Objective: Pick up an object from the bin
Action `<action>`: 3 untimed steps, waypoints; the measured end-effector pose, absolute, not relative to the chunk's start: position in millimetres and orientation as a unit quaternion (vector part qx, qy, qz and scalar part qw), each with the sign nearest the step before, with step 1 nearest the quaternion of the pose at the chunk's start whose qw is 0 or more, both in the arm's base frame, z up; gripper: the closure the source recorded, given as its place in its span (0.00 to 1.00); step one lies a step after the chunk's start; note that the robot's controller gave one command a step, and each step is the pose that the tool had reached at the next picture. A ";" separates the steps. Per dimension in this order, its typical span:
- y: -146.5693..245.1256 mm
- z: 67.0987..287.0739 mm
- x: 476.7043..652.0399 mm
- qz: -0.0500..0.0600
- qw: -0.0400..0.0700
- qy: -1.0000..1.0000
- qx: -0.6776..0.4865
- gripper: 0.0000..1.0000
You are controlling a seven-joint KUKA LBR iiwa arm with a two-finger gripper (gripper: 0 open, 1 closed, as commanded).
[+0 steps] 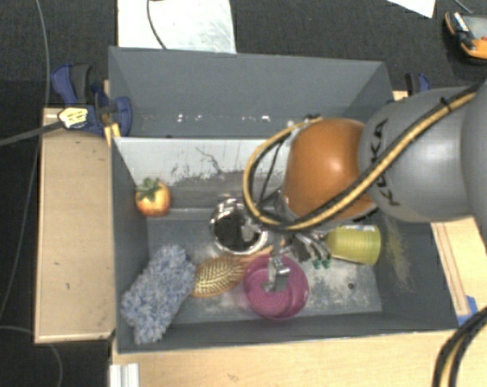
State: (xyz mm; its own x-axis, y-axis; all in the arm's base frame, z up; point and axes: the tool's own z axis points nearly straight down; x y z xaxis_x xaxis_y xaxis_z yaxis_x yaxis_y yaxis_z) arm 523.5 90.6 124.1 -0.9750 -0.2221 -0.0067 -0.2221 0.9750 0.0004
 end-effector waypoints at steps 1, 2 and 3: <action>73.5 99.9 480.5 0.001 -0.002 0.957 -0.289 0.00; 76.8 72.0 485.3 0.000 0.007 0.956 -0.292 0.00; 82.1 74.4 484.8 0.000 0.012 0.914 -0.406 1.00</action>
Offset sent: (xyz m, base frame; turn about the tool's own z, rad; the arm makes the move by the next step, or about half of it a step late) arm -0.0408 -0.0137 -0.0541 -0.3717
